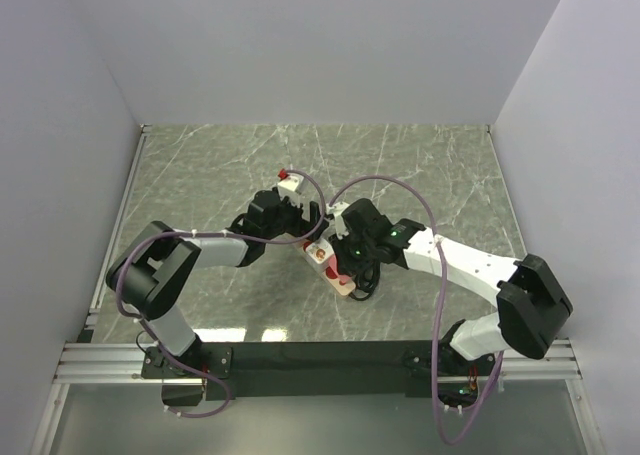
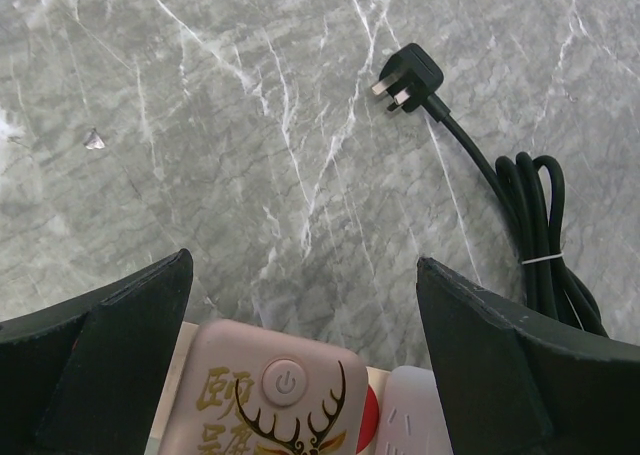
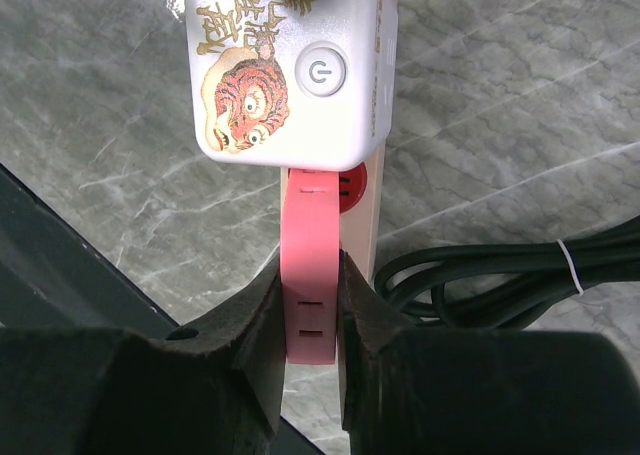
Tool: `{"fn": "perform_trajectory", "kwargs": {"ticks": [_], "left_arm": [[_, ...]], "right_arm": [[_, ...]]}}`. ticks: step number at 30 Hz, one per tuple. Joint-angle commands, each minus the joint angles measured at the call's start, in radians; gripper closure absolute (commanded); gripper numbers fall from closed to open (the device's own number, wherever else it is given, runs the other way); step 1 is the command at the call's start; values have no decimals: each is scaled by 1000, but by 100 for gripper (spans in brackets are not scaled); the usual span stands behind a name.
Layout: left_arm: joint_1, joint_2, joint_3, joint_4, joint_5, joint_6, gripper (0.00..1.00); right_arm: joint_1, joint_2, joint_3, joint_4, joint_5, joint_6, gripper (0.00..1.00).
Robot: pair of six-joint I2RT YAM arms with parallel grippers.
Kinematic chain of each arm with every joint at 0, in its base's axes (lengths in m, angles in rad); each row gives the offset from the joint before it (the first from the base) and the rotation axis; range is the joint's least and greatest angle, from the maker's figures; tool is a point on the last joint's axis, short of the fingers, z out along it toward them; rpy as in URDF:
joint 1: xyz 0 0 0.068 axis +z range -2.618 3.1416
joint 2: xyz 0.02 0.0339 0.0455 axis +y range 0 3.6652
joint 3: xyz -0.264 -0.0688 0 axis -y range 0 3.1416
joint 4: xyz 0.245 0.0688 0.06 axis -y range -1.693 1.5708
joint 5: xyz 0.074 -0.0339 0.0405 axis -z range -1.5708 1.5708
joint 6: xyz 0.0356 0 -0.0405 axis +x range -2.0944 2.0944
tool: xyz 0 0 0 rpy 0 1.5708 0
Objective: Insert the plug
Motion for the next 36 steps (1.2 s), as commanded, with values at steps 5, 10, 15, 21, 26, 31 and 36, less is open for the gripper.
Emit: {"fn": "perform_trajectory", "kwargs": {"ticks": [5,10,15,21,26,31,36], "left_arm": [[-10,21,36,38,39,17,1],[-11,17,33,39,42,18,1],[-11,20,33,38,43,18,1],[-11,34,41,41,60,17,1],[-13,35,41,42,60,18,1],[-13,41,44,39,65,18,1],[-15,43,42,41,66,17,1]], "right_arm": [[-6,-28,-28,191,92,-17,100],[-6,-51,-46,234,86,-11,100],[-6,-88,-66,257,86,-11,100],[-6,-96,-83,275,83,-10,100],[-5,-100,-101,323,72,-7,100],[-5,-102,-101,346,61,-13,100],[-5,-85,-106,381,35,-7,100]]}}
